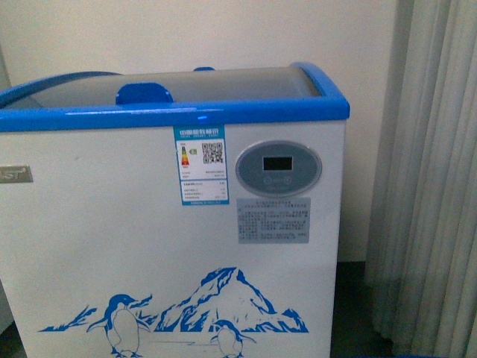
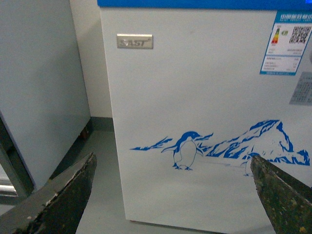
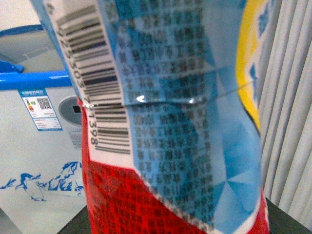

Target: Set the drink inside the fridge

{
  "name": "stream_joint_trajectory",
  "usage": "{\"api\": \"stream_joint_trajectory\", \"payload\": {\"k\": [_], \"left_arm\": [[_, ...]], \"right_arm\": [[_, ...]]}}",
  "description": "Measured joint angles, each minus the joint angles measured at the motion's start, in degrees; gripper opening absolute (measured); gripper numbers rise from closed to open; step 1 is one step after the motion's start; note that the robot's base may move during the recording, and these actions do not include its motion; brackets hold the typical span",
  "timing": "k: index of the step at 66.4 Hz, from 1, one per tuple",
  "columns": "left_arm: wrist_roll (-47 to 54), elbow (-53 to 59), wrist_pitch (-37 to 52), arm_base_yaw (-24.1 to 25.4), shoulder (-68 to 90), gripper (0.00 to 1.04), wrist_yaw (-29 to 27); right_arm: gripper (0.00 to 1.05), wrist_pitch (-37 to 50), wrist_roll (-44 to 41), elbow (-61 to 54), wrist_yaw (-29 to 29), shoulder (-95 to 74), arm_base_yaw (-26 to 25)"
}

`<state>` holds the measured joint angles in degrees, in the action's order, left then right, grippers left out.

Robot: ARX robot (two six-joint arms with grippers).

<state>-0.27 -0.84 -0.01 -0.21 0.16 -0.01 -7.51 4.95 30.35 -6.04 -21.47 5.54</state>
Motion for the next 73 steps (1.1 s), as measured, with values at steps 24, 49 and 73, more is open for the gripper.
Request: {"api": "stream_joint_trajectory", "payload": {"k": [24, 49, 73], "left_arm": [[0.02, 0.0, 0.0, 0.0, 0.0, 0.97, 0.0], [-9.84, -7.78, 16.44, -3.19, 36.92, 0.97, 3.93], [36.22, -43.56, 35.17, -5.51, 84.54, 0.97, 26.08]], "right_arm": [[0.43, 0.0, -0.02, 0.04, 0.02, 0.0, 0.0], [0.43, 0.0, -0.02, 0.07, 0.0, 0.02, 0.0], [0.43, 0.0, -0.04, 0.07, 0.02, 0.02, 0.02]]}}
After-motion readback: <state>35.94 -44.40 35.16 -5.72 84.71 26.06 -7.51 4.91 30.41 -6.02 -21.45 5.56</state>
